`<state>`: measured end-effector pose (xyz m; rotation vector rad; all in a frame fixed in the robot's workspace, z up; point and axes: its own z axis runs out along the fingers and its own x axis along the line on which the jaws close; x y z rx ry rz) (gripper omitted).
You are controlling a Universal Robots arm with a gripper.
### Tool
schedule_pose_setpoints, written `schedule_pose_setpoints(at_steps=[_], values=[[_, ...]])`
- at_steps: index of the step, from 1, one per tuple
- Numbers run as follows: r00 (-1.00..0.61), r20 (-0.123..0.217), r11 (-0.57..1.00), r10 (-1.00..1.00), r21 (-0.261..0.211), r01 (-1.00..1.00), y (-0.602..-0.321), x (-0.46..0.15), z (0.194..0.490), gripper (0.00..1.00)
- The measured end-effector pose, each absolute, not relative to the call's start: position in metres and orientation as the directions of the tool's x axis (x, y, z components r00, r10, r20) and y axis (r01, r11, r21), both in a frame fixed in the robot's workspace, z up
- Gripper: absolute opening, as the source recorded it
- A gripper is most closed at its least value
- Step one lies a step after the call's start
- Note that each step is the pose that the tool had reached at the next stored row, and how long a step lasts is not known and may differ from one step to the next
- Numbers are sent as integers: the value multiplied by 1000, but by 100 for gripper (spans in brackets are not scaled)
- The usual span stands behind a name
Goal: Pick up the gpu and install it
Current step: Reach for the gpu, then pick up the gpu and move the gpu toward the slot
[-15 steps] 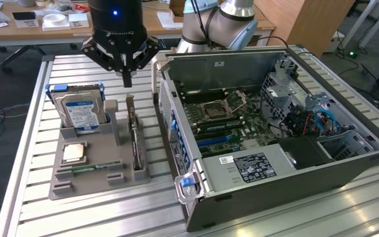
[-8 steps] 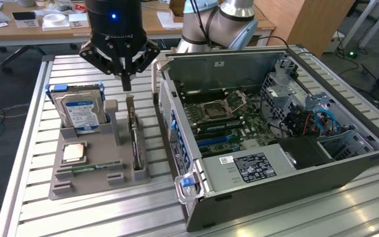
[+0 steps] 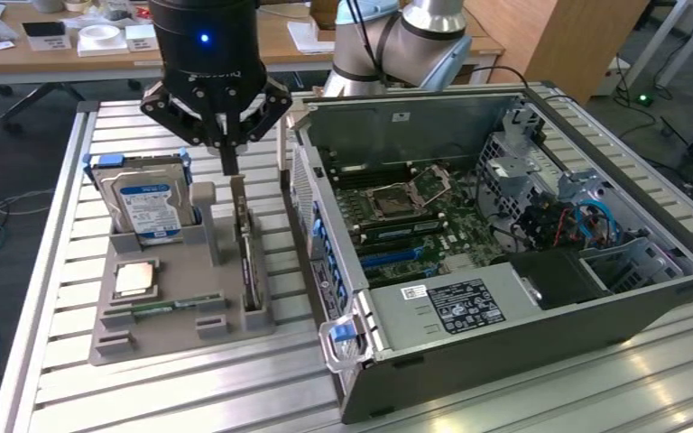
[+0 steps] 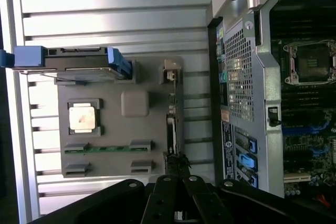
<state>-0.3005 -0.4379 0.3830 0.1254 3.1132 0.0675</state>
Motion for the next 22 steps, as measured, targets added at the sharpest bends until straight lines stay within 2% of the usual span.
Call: schedule_pose_setpoints(at_steps=[22], values=[[-996, -23, 996, 81, 44, 80, -443, -305, 382, 11]])
